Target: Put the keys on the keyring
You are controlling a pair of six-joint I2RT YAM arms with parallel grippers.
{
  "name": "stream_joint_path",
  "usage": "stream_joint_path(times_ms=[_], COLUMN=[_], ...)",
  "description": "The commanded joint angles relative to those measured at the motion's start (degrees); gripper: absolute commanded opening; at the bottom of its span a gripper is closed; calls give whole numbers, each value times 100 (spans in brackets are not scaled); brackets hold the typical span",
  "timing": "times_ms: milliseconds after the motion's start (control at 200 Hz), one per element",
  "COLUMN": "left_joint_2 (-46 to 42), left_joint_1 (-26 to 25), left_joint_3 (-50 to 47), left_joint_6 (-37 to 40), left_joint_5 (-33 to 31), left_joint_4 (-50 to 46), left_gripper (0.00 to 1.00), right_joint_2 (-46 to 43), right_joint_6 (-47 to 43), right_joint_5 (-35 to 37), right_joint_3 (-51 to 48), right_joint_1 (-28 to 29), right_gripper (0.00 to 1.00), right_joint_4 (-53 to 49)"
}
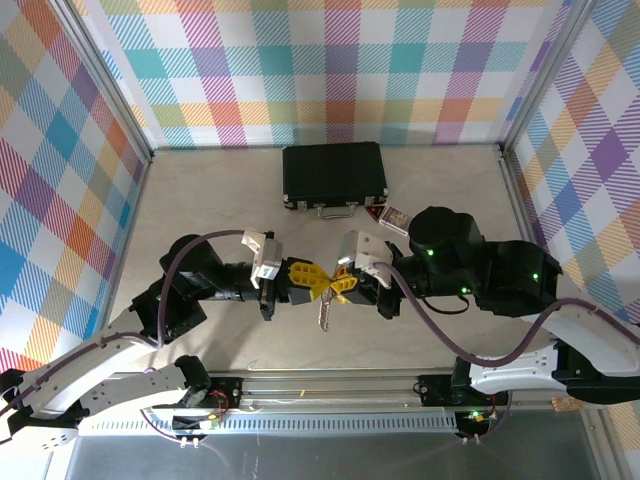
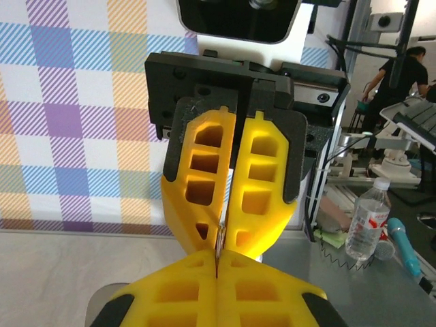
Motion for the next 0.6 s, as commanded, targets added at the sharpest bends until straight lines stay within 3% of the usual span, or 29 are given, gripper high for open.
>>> stream_joint_path(times_ms=[0,135,240,380,595], left_joint_2=[-123,-155,-206,-196,-55], left_joint_1=[-59,-65,-65,-70,-65], left_joint_3=[-67,-207,-107,294,521], left_joint_6=[-382,-380,53,846,1363], left_joint_5=[229,145,-81,-566,-747], left_joint_4=[927,951,206,-1169,-1905], left_gripper=[0,0,0,18,13], right_joint_2=[-97,-115,-53,290,868], right_joint_6=[10,-43,-116,-286,-443], right_joint_5=[-92,-79,63,312,537], right_joint_3=[-151,-148,-18,370,997], right_joint_1=[37,36,36,83,303], right_gripper=[0,0,0,0,0], right_joint_4=[250,227,-75,-810,-1799])
